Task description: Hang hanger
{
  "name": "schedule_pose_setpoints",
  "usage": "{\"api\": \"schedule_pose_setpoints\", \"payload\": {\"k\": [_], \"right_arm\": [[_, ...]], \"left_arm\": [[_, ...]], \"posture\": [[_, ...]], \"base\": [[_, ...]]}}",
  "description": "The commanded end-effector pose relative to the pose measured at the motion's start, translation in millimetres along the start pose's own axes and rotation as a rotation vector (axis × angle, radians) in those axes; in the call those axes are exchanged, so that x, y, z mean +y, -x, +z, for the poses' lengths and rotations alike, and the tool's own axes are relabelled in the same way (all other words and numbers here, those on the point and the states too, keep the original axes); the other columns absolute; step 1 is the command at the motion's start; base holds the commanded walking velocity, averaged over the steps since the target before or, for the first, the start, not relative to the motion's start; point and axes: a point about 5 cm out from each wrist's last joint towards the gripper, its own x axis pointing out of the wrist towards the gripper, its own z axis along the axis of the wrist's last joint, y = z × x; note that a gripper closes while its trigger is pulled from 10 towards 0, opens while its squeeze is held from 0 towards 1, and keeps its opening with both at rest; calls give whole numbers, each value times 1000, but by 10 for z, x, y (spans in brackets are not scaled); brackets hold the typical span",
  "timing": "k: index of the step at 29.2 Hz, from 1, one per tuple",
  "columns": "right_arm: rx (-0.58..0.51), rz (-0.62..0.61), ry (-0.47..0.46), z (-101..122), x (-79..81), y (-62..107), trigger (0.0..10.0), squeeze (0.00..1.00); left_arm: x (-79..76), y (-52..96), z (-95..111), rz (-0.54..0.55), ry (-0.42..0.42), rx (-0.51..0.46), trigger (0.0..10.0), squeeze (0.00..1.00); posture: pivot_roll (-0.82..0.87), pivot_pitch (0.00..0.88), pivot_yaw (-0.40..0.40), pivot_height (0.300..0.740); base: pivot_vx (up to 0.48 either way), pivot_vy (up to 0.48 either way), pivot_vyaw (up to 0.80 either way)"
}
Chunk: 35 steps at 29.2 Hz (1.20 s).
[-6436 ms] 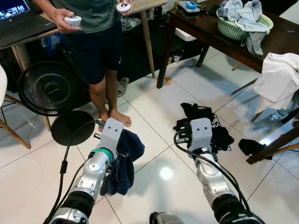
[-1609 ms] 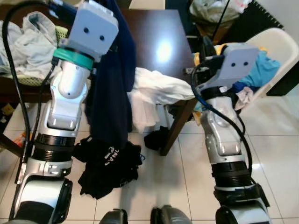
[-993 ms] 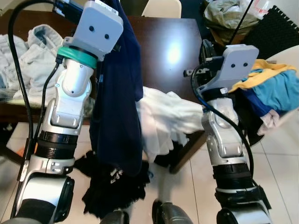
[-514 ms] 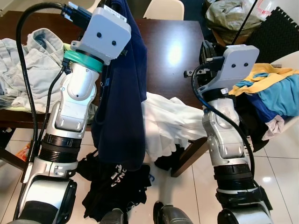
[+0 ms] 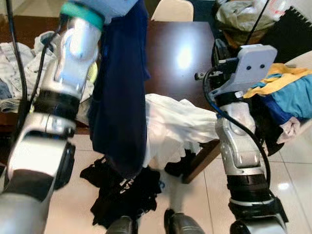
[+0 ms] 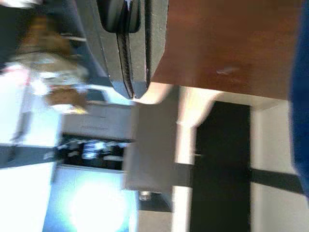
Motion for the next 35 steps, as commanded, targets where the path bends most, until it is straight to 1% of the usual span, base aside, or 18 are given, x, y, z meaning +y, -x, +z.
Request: {"api": "schedule_pose_setpoints", "payload": {"k": [1,2,3,6,8,10,12,14,17,18,19,20,24,27,30,33,34,35], "right_arm": [[-13,-113,72,62,-255,31,10000,0],[-13,-113,72,62,-255,31,10000,0],[-30,-224,186,128,-501,56,10000,0],[-42,-329,288,193,-736,93,10000,0],[-43,-422,384,253,-979,146,10000,0],[-24,-391,365,213,-943,136,10000,0],[-24,-391,365,213,-943,136,10000,0],[-12,-345,337,182,-832,124,10000,0],[-4,-318,313,158,-748,130,10000,0],[6,-292,292,133,-670,139,10000,0],[6,-292,292,133,-670,139,10000,0],[16,-274,274,112,-606,146,10000,0],[29,-250,246,73,-527,144,10000,0],[32,-237,232,55,-486,128,10000,0],[33,-220,219,39,-449,103,10000,0],[33,-216,216,36,-442,99,10000,0],[39,-198,201,18,-400,86,10000,0],[39,-198,201,18,-400,86,10000,0]], "left_arm": [[-117,-35,3,-23,6,19,10000,0],[-117,-35,3,-23,6,19,10000,0],[-180,-96,99,-34,-28,-26,10000,0],[-258,-143,214,-58,-50,-82,10000,0],[-518,-125,278,-224,-17,-80,10000,0],[-927,180,24,-531,270,160,10000,0],[-927,180,24,-531,270,160,10000,0],[-1214,553,-164,-753,493,306,10000,0],[-1294,766,-277,-839,540,359,10000,0],[-1306,940,-417,-857,552,427,10000,486],[-1306,940,-417,-857,552,427,10000,486],[-1280,1078,-569,-841,520,507,10000,1000],[-1146,1237,-813,-736,438,621,10000,1000],[-1002,1236,-888,-632,453,617,10000,1000],[-756,1077,-749,-478,539,420,10000,1000],[-697,1053,-702,-451,549,371,10000,1000],[-628,1068,-507,-492,601,264,10000,0],[-628,1068,-507,-492,601,264,10000,0]], "posture": [[-130,159,63,740],[-130,159,63,740],[-159,177,64,740],[-168,194,61,740],[-163,200,58,740],[-153,205,58,740],[-153,205,58,740],[-147,206,57,740],[-128,204,55,740],[-117,199,53,740],[-117,199,53,740],[-106,195,52,740],[-89,181,48,740],[-84,173,46,740],[-70,160,42,740],[-70,160,42,740],[-53,152,37,740],[-53,152,37,740]], "base": [[0,0,0],[0,0,0],[0,0,0],[0,0,0],[0,0,0],[0,0,0],[0,0,0],[0,0,0],[0,0,0],[0,0,0],[0,0,0],[0,0,0],[0,0,0],[0,0,0],[0,0,0],[0,0,0],[0,0,0],[0,0,0]]}}
